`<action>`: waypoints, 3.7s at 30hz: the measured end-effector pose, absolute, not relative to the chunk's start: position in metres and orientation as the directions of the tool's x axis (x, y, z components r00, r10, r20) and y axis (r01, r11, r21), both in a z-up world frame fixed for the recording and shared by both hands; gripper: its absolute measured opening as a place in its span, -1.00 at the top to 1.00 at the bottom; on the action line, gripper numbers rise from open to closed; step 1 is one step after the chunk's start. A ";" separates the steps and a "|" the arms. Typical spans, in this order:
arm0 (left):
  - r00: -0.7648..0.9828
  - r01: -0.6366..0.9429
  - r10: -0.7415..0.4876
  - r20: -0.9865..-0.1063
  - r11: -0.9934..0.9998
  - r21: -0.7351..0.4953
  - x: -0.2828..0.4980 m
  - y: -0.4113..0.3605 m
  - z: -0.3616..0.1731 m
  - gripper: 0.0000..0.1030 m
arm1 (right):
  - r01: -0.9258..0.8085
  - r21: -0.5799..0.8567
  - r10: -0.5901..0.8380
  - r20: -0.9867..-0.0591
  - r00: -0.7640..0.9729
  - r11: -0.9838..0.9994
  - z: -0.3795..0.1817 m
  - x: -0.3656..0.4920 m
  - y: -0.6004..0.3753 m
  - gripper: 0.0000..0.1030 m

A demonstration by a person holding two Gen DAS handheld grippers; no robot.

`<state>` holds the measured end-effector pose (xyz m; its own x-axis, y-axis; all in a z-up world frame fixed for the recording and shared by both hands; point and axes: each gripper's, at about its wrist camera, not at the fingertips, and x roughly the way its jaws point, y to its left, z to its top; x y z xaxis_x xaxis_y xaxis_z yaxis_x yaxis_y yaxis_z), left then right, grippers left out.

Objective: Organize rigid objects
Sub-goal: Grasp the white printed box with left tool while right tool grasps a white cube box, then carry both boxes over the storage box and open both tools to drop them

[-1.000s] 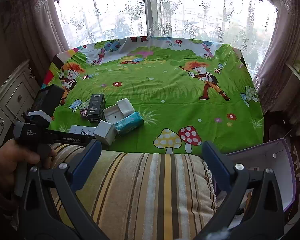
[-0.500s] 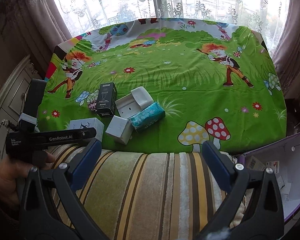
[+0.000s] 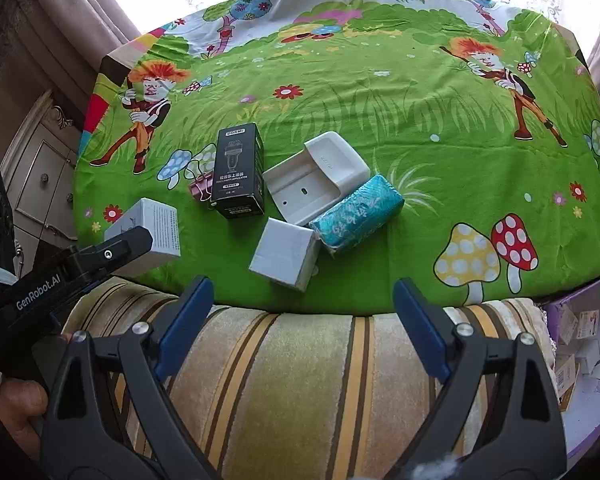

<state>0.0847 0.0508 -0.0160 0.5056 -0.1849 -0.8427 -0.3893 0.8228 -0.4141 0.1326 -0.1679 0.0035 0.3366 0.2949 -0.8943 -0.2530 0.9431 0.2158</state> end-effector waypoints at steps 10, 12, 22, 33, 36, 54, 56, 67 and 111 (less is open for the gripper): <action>0.524 -0.388 -0.185 -0.831 0.817 -0.427 0.083 0.052 -0.017 -0.70 | -0.244 0.205 0.272 -0.920 0.283 0.948 -0.017 0.150 -0.149 -0.51; 0.527 -0.386 -0.185 -0.829 0.817 -0.428 0.083 0.052 -0.016 -0.70 | -0.242 0.208 0.273 -0.922 0.274 0.948 -0.021 0.151 -0.148 -0.41; 0.531 -0.380 -0.191 -0.825 0.817 -0.434 0.083 0.051 -0.017 -0.70 | -0.240 0.269 0.326 -0.915 0.239 0.933 -0.031 0.154 -0.149 0.06; 0.550 -0.362 -0.192 -0.812 0.822 -0.440 0.082 0.045 -0.013 -0.70 | -0.257 0.361 0.426 -0.862 0.276 0.897 -0.023 0.143 -0.162 0.16; 0.558 -0.354 -0.187 -0.809 0.828 -0.435 0.081 0.041 -0.009 -0.70 | -0.257 0.379 0.446 -0.843 0.300 0.889 -0.017 0.137 -0.171 0.16; 0.622 -0.139 -0.338 -0.707 0.840 -0.524 0.049 -0.034 0.035 -0.69 | -0.187 0.487 0.512 -0.711 0.482 0.853 0.023 0.086 -0.265 0.16; 0.619 -0.108 -0.364 -0.696 0.838 -0.534 0.046 -0.046 0.038 -0.69 | -0.172 0.493 0.507 -0.701 0.502 0.853 0.026 0.078 -0.279 0.16; 0.545 0.094 -0.498 -0.675 0.836 -0.540 0.031 -0.123 0.043 -0.69 | -0.045 0.509 0.434 -0.681 0.590 0.859 0.028 0.037 -0.361 0.16; 0.381 0.445 -0.617 -0.689 0.775 -0.448 0.003 -0.235 0.059 -0.74 | 0.281 0.392 0.082 -0.694 0.715 0.876 0.045 -0.023 -0.489 -0.21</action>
